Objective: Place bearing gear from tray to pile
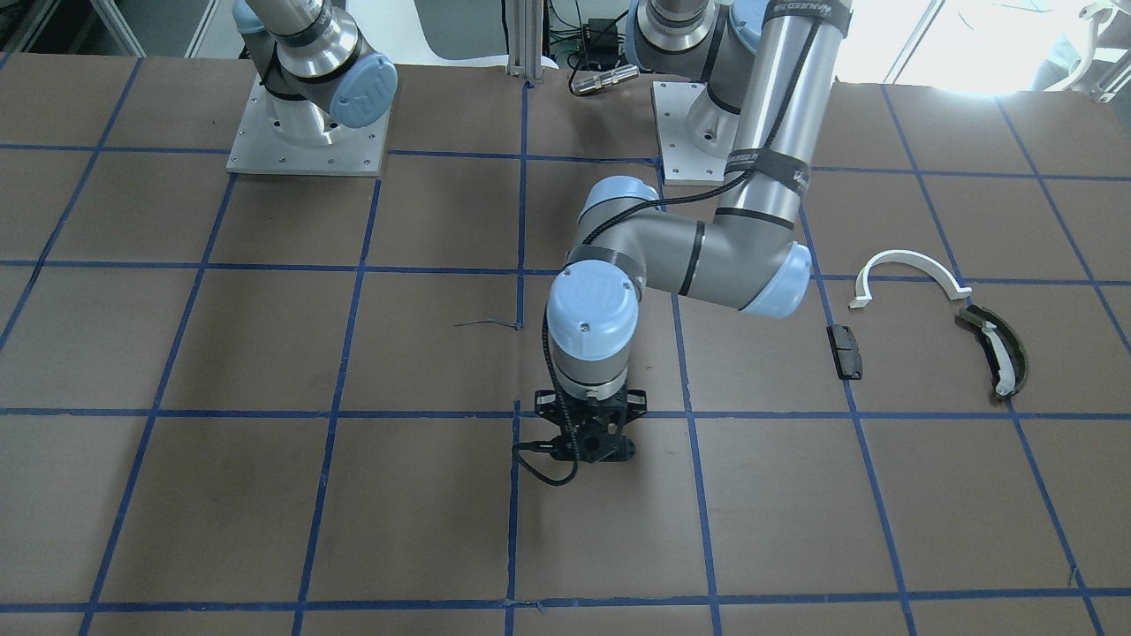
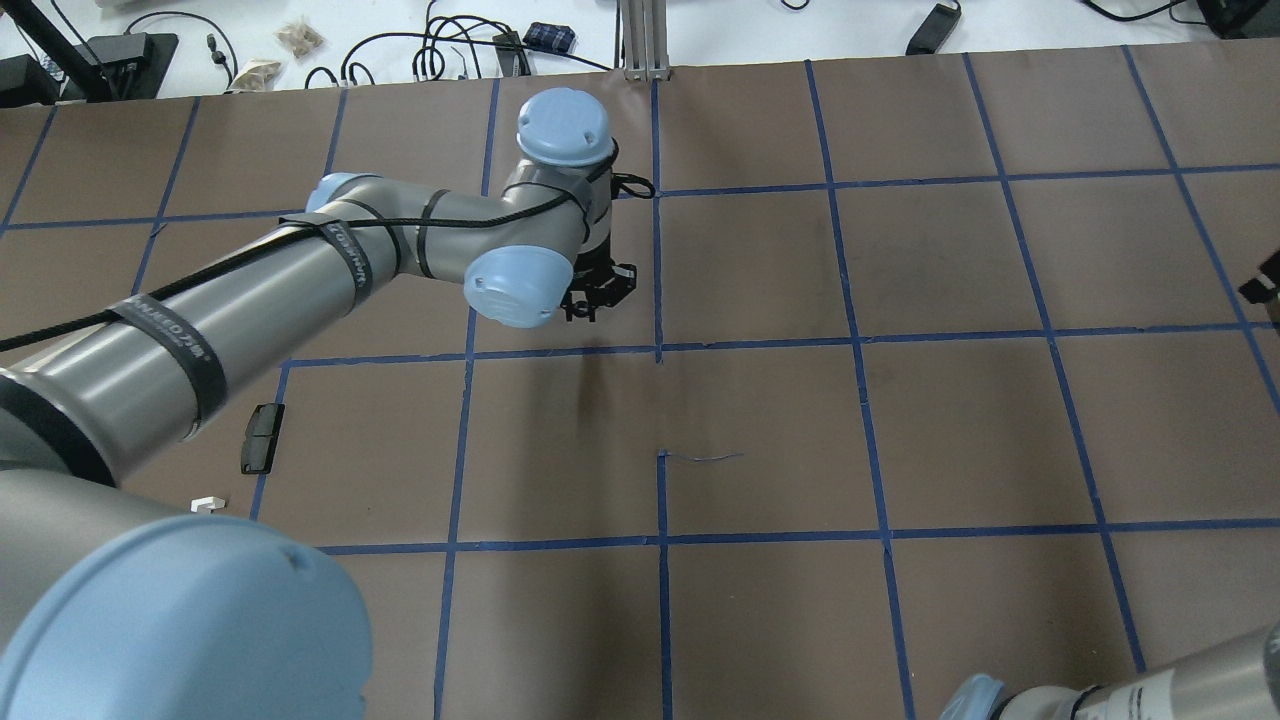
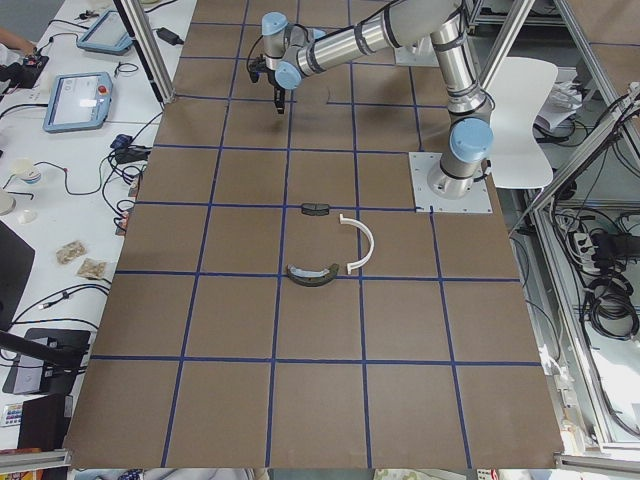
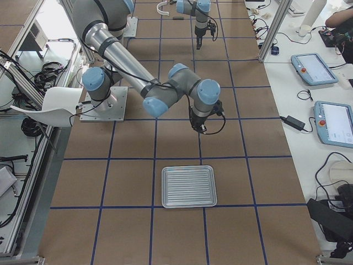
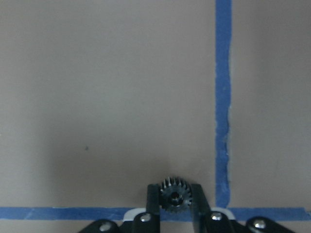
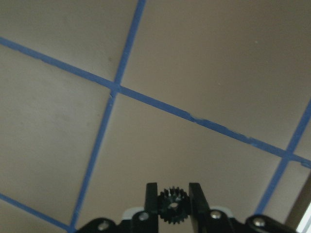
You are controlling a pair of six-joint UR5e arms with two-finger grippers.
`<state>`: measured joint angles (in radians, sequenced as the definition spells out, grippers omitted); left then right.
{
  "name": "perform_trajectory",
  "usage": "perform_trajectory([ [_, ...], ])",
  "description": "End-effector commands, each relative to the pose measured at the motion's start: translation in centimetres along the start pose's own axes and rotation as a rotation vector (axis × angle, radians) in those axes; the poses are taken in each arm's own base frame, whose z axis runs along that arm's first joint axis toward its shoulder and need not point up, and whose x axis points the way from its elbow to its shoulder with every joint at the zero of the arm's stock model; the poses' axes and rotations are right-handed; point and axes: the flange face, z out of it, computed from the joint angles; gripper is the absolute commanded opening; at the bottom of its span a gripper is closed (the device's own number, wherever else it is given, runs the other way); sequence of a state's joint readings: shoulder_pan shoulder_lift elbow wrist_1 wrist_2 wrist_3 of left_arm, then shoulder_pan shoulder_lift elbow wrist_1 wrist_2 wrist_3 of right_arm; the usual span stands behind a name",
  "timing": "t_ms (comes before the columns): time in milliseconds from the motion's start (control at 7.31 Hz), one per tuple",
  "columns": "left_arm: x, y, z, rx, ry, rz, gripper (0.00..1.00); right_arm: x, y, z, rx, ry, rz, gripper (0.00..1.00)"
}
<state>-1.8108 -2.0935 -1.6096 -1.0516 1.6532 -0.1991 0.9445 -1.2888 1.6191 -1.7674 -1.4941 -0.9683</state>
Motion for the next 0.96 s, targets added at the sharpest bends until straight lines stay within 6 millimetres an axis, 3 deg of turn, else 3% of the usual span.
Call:
perform_trajectory([
  [0, -11.5, -0.7, -4.0, -0.060, -0.010, 0.039, 0.00, -15.2, -10.2, 2.1, 0.017, -0.055, 0.245, 0.17],
  [137, -19.0, -0.4, -5.0, -0.102, -0.027, 0.088, 0.00, -21.8, -13.8, 3.2, 0.064, -0.040, 0.337, 0.17],
  [274, -26.0, 0.5, -6.2, -0.104, -0.054, 0.136, 0.00, -28.0, -15.9, 5.4, 0.042, -0.041, 0.369, 0.17],
  [410, -32.0, 1.5, -6.9, -0.096, -0.039, 0.202, 0.00, -33.0, -17.3, 7.3, 0.068, -0.032, 0.457, 0.17],
  [547, -37.3, 3.2, -5.7, -0.120, 0.002, 0.186, 0.00, -38.2, -18.5, 10.0, 0.114, -0.029, 0.508, 0.19],
  [684, -41.7, 5.9, -3.1, -0.130, 0.095, 0.199, 0.00, -43.8, -19.3, 13.4, 0.135, -0.035, 0.548, 0.20],
  [821, -45.9, 8.9, 0.0, -0.134, 0.136, 0.188, 0.00, -47.7, -19.1, 16.8, 0.129, 0.040, 0.612, 0.21],
])
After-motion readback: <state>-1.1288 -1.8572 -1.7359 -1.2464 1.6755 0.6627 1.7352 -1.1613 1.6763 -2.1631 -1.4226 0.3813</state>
